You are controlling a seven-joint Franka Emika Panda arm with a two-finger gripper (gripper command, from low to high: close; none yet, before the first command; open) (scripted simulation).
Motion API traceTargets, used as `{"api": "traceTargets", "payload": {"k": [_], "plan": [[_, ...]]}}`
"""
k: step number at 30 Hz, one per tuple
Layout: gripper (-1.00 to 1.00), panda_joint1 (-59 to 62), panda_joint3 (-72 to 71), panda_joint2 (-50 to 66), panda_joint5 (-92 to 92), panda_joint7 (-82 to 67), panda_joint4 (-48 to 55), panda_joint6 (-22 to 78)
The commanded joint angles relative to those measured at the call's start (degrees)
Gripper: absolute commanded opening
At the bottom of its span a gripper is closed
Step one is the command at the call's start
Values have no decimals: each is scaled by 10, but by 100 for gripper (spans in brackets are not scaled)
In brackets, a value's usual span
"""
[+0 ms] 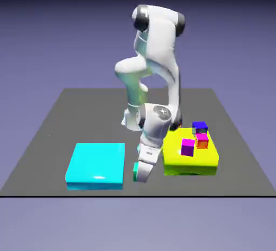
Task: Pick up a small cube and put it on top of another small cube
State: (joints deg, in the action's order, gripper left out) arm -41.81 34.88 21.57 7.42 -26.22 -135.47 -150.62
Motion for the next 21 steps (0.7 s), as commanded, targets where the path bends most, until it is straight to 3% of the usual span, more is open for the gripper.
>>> {"api": "traceTargets", "payload": {"k": [1,10,21], "plan": [[-100,-21,11,6,6,-14,3,-12],[-100,-208,109,54,57,-140,27,-116],[-100,-436,121,45,115,-344,25,-176]]}}
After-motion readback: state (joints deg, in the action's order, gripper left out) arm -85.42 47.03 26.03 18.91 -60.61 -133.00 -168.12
